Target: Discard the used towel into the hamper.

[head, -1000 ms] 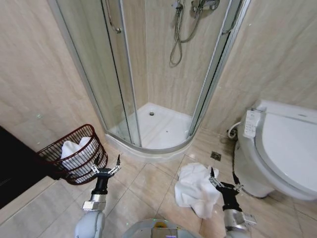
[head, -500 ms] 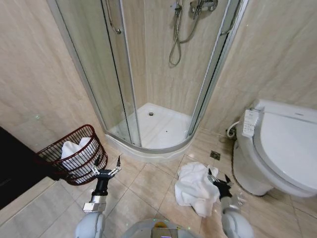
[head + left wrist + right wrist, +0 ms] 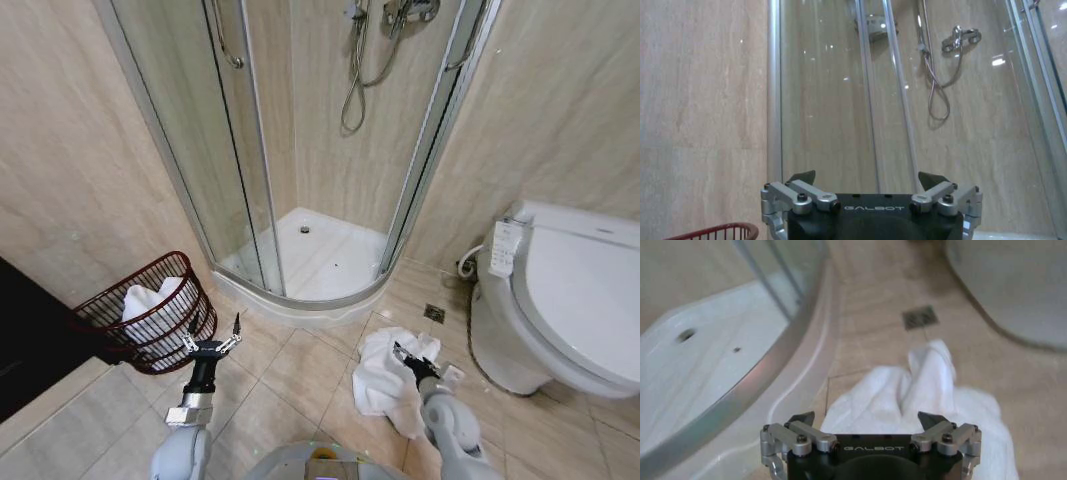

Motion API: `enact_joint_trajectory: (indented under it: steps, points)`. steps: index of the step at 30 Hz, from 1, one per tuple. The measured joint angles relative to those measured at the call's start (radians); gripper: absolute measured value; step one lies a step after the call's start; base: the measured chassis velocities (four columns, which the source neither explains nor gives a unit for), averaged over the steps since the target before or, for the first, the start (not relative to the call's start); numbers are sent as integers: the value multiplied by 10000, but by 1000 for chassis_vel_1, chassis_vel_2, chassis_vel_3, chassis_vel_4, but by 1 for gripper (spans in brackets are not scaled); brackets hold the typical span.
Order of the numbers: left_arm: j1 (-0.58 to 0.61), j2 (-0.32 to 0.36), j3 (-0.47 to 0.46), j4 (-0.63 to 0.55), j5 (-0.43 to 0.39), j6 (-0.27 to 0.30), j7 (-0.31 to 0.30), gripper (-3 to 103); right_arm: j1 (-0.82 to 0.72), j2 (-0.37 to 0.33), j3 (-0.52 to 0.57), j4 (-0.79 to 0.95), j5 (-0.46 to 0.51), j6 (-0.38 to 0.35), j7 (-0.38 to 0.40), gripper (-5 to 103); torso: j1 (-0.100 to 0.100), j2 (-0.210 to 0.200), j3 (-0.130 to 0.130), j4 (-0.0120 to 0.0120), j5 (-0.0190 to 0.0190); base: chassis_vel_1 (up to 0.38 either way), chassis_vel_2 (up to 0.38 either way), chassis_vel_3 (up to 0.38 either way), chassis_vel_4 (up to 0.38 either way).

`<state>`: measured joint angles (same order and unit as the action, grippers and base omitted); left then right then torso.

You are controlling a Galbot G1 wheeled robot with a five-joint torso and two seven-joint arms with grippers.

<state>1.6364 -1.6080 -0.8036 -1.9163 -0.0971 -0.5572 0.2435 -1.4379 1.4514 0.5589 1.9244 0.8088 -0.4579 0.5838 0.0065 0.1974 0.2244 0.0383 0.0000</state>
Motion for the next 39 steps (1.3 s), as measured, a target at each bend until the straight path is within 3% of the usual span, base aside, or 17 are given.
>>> enact_joint_trajectory:
  steps: [2,3,8,24,32,39]
  points:
    - [-32,0,30,101,0,-35,-16,100,262,25,-82,193,1585,123,1467,100,0,0,0,0,-2,0,0,0,0]
    - [-39,0,41,132,10,-55,-18,100,309,19,-84,243,2031,136,1802,100,0,0,0,0,-1,0,0,0,0]
    - [-61,0,82,203,51,-101,-19,100,468,-26,16,-104,2467,163,2027,100,0,0,0,-1,-1,0,0,0,0]
    - [-414,0,-30,373,141,55,-28,100,1806,-140,457,-2963,3062,-119,1237,100,0,0,1,0,1,0,0,0,0]
    - [-630,-1,-88,553,18,259,-83,100,2294,-240,921,-4404,3227,-1035,-342,100,0,0,0,-1,-1,0,0,0,0]
    - [-687,0,-92,604,24,280,-81,100,2574,-213,933,-5299,2604,-1005,-913,100,-1,0,0,-1,-1,0,0,0,0]
